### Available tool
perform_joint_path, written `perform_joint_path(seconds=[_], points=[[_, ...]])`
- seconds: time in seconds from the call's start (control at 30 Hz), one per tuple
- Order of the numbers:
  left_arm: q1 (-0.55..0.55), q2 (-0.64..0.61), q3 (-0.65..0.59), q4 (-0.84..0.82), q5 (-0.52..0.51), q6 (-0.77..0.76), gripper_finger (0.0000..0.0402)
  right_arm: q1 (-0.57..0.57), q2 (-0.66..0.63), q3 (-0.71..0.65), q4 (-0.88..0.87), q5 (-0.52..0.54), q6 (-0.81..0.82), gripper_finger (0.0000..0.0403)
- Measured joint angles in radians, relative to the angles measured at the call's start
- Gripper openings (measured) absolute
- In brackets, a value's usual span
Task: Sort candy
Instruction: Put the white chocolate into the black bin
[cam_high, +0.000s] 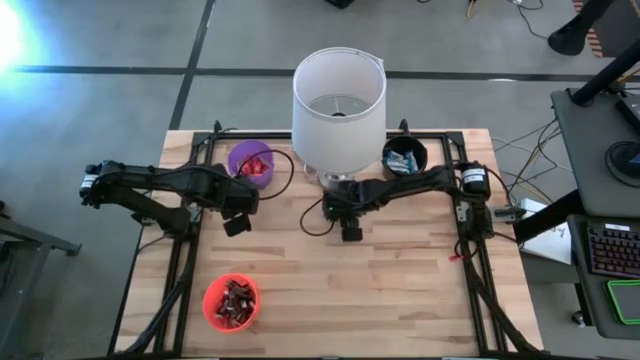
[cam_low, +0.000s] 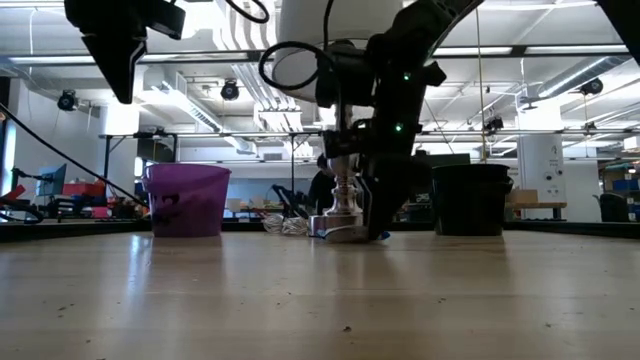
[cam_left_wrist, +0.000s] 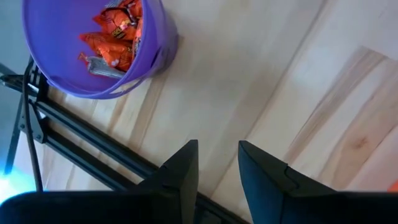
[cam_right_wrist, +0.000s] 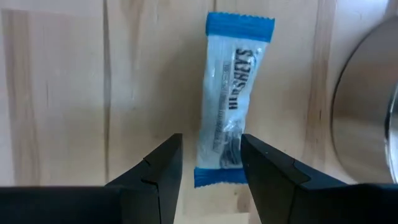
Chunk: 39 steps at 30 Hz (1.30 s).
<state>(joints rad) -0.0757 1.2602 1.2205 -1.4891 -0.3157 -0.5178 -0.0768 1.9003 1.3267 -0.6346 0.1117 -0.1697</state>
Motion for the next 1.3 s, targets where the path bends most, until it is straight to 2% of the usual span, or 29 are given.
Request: perform_joint_path(seconds=[0.27, 0.43, 0.67, 0.77, 0.93, 0.97, 1.3], points=[[0.000, 0.000, 0.000, 0.008, 0.000, -0.042, 0.0094, -0.025, 0.000, -0.006, 0.029, -0.023, -0.052, 0.0157], [0.000, 0.000, 0.000, 0.009, 0.000, -0.042, 0.0094, -0.036, 0.014, -0.006, 0.059, -0.146, -0.050, 0.0155], [0.000, 0.000, 0.000, 0.012, 0.000, -0.033, 0.0094, -0.046, 0.053, -0.004, 0.078, -0.150, -0.040, 0.0151], [0.000, 0.000, 0.000, 0.012, 0.000, -0.015, 0.0094, -0.048, 0.055, -0.004, 0.078, -0.153, -0.039, 0.0128], [0.000, 0.000, 0.000, 0.012, 0.000, 0.008, 0.0094, -0.047, 0.047, -0.004, 0.066, -0.157, -0.007, 0.0034], [0.000, 0.000, 0.000, 0.012, 0.000, 0.010, 0.0094, -0.047, 0.044, -0.004, 0.059, -0.156, -0.006, 0.0025], [0.000, 0.000, 0.000, -0.007, 0.000, 0.011, 0.0094, -0.020, 0.011, 0.112, -0.168, -0.132, 0.102, 0.0022]])
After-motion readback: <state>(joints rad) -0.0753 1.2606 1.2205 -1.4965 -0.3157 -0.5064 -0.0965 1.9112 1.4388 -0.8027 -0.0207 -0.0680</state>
